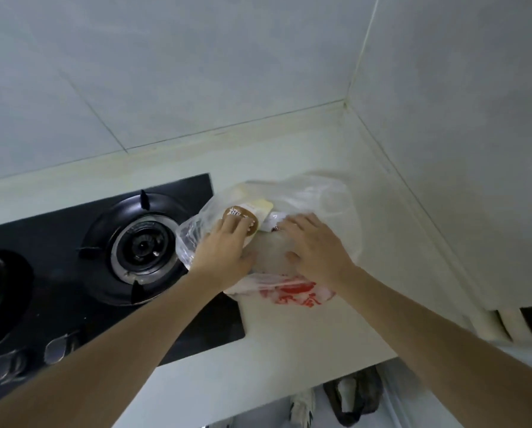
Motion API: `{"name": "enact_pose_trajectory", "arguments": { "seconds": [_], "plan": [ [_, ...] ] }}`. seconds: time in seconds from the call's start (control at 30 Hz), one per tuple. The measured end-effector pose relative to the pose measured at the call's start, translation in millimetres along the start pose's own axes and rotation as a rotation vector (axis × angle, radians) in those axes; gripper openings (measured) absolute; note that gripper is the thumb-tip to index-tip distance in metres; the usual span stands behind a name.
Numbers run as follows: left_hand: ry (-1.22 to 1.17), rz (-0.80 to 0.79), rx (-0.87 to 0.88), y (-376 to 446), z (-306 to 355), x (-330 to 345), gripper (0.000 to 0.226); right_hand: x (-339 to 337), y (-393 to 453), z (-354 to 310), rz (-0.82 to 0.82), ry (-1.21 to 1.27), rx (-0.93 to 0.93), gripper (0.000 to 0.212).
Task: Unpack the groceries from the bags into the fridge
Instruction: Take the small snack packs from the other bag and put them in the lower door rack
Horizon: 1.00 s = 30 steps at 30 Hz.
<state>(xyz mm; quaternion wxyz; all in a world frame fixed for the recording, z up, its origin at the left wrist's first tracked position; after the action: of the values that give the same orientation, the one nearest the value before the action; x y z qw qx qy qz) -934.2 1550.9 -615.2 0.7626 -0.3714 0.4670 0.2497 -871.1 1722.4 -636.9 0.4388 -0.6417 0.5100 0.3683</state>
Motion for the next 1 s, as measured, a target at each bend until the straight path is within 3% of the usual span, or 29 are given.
{"name": "enact_pose_trajectory", "arguments": {
  "seconds": [0.13, 0.23, 0.3, 0.4, 0.53, 0.67, 1.0],
  "plan": [
    [0.039, 0.007, -0.139, 26.9, -22.0, 2.1, 0.081, -2.6, 35.8, 16.5, -0.118, -0.058, 0.007, 0.093],
    [0.062, -0.074, -0.210, 40.7, -29.8, 6.1, 0.090, -2.1, 54.0, 21.9, -0.207, -0.041, 0.036, 0.103],
    [0.100, -0.110, -0.224, 47.8, -29.6, 8.1, 0.096, -1.0, 61.7, 24.8, -0.217, -0.035, 0.038, 0.097],
    [0.128, -0.153, -0.213, 48.3, -28.6, 12.2, 0.098, -0.7, 59.5, 22.7, -0.160, -0.149, -0.045, 0.067],
    [0.070, -0.092, -0.145, 34.5, -30.2, 10.9, 0.075, 3.0, 42.1, 22.5, -0.052, -0.237, -0.161, 0.033],
    [0.075, -0.043, -0.119, 21.8, -30.7, 3.1, 0.052, 6.0, 28.7, 23.7, -0.058, -0.241, -0.189, 0.034],
    [0.083, 0.099, 0.006, -5.8, -11.1, -9.5, 0.045, -10.4, -5.7, 24.7, -0.231, -0.013, -0.198, 0.025]
  ]
}}
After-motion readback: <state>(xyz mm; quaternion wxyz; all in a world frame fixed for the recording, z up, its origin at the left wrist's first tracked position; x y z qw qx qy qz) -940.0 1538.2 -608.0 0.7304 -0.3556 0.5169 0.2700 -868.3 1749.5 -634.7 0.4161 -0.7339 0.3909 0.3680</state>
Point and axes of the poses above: each hand's wrist, its own y-axis towards the middle knuckle, its own x-axis out of the palm, z = x × y, the point moved 6 cm from there along y, towards the middle knuckle, and after that the axes turned 10 degrees about -z, right-handed, at the moved point
